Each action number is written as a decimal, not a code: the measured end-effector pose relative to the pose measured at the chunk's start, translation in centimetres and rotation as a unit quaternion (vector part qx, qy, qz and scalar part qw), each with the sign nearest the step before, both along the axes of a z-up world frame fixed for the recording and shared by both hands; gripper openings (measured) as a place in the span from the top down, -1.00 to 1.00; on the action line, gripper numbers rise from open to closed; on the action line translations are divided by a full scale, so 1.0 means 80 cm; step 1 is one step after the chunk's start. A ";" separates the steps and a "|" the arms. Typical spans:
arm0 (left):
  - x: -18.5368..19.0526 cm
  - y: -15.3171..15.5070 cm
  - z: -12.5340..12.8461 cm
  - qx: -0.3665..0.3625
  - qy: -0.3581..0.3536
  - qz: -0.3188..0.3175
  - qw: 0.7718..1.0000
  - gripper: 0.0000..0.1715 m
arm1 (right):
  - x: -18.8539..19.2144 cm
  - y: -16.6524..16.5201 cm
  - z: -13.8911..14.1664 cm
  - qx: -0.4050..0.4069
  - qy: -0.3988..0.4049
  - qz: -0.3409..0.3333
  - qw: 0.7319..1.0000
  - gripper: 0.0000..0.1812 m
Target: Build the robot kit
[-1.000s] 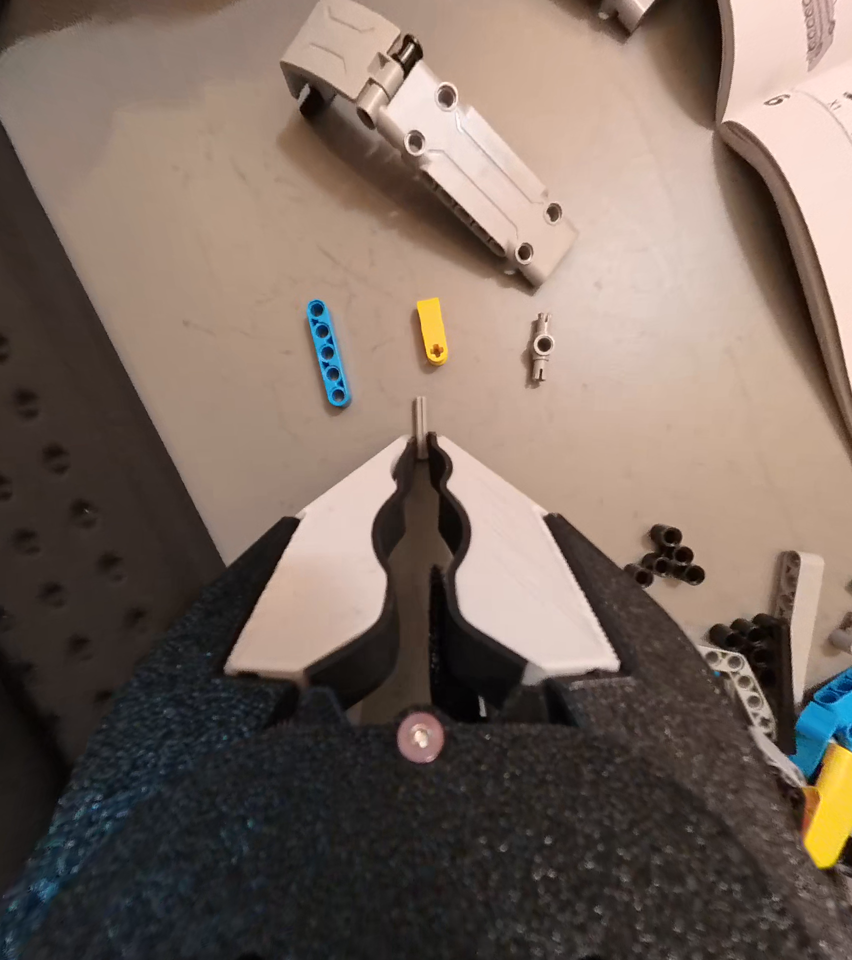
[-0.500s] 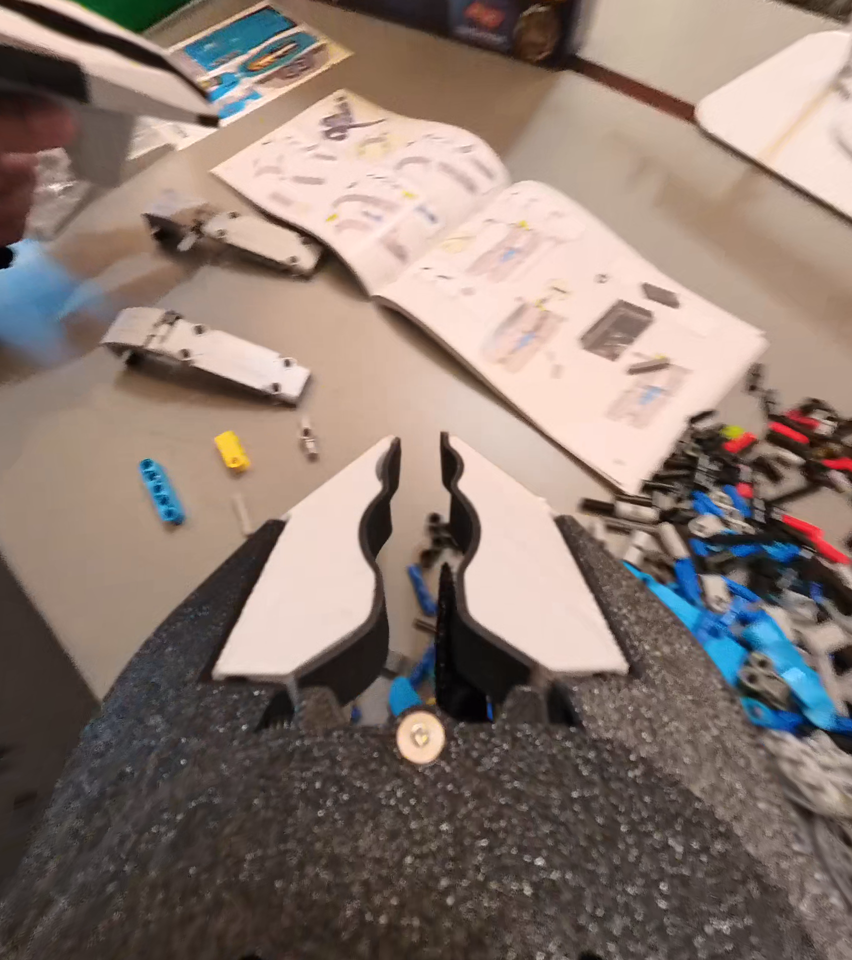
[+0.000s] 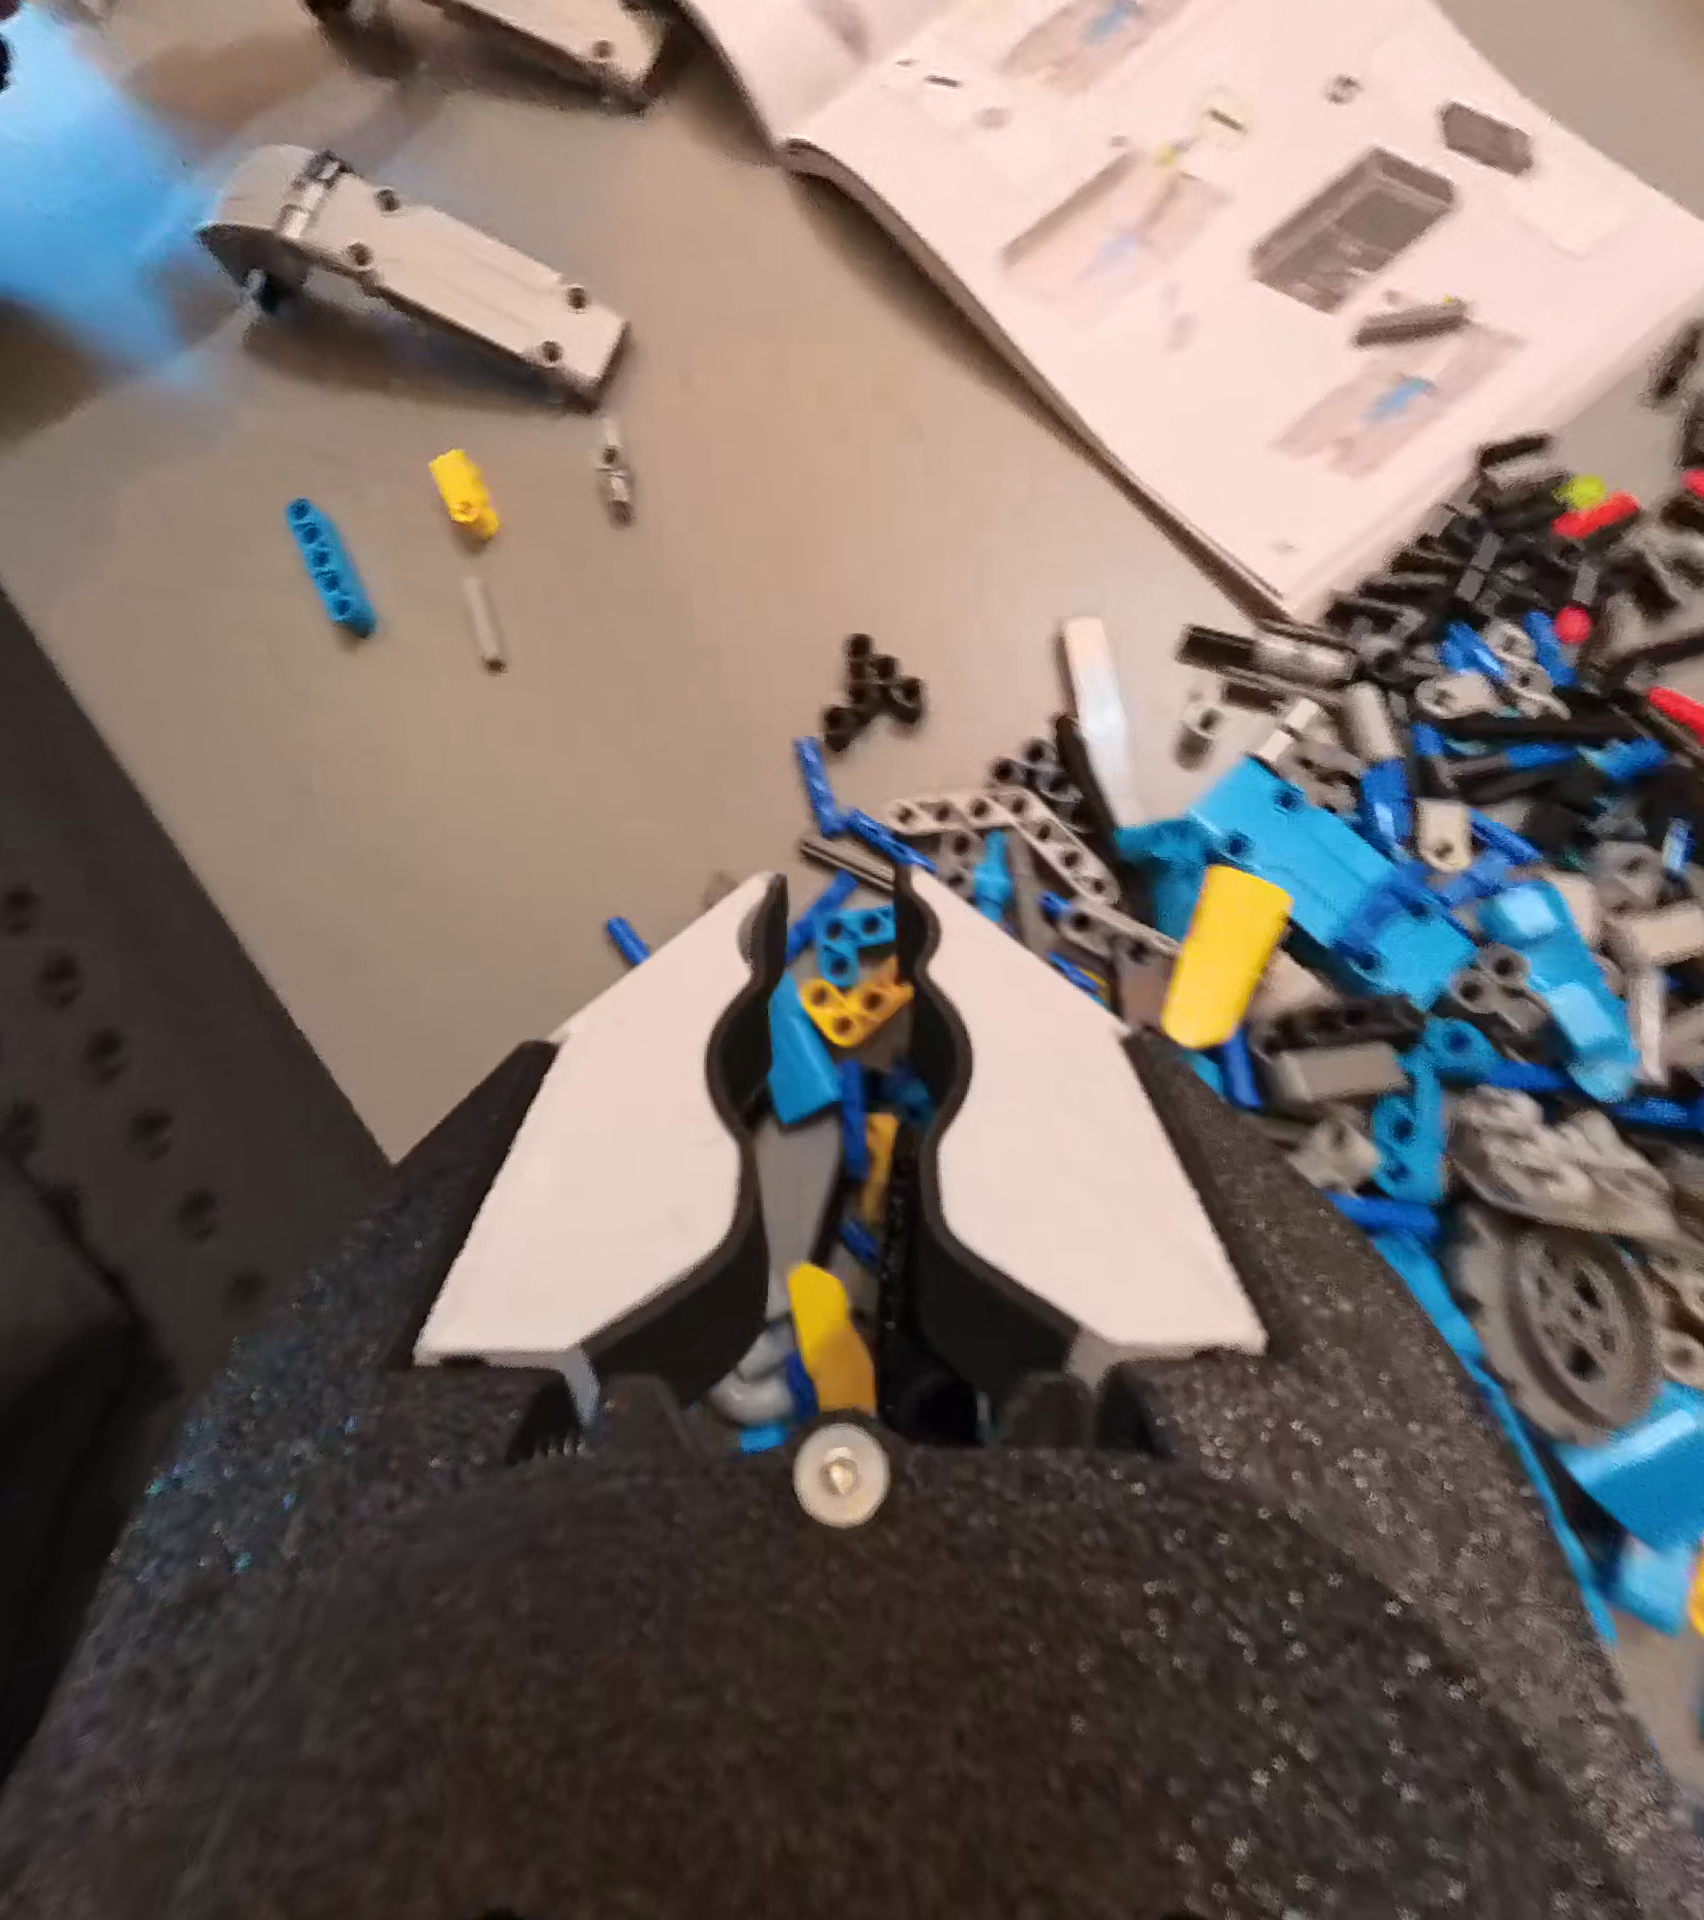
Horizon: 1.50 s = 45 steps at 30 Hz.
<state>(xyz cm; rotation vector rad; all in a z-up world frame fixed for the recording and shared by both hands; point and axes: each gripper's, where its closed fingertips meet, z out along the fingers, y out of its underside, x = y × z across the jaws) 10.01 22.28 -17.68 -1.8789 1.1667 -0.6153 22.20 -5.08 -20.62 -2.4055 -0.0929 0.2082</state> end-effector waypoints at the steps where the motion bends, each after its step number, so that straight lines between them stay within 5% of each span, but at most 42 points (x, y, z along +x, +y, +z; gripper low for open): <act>1: 0.002 -0.002 0.000 0.000 -0.001 -0.003 1.000 0.75 | -0.009 0.005 -0.002 0.002 -0.007 0.008 1.000 0.79; 20: -0.010 0.001 0.005 0.020 -0.021 -0.009 1.000 0.75 | -0.023 0.021 -0.030 -0.073 -0.059 0.046 0.995 0.96; 29: -0.015 0.016 0.038 -0.021 -0.130 -0.014 0.991 0.77 | -0.062 0.047 0.002 -0.053 -0.025 0.081 0.995 0.95; 34: -0.042 0.037 0.019 0.050 -0.064 0.001 0.997 0.77 | -0.104 0.092 0.001 -0.041 0.029 0.116 0.992 0.95; 38: -0.039 0.031 0.017 0.035 -0.067 -0.012 0.997 0.77 | -0.119 0.116 -0.009 -0.052 0.018 0.138 0.989 0.95; 45: -0.036 0.026 0.011 0.018 -0.065 -0.021 0.997 0.77 | -0.131 0.088 -0.021 -0.079 0.033 0.168 0.982 0.95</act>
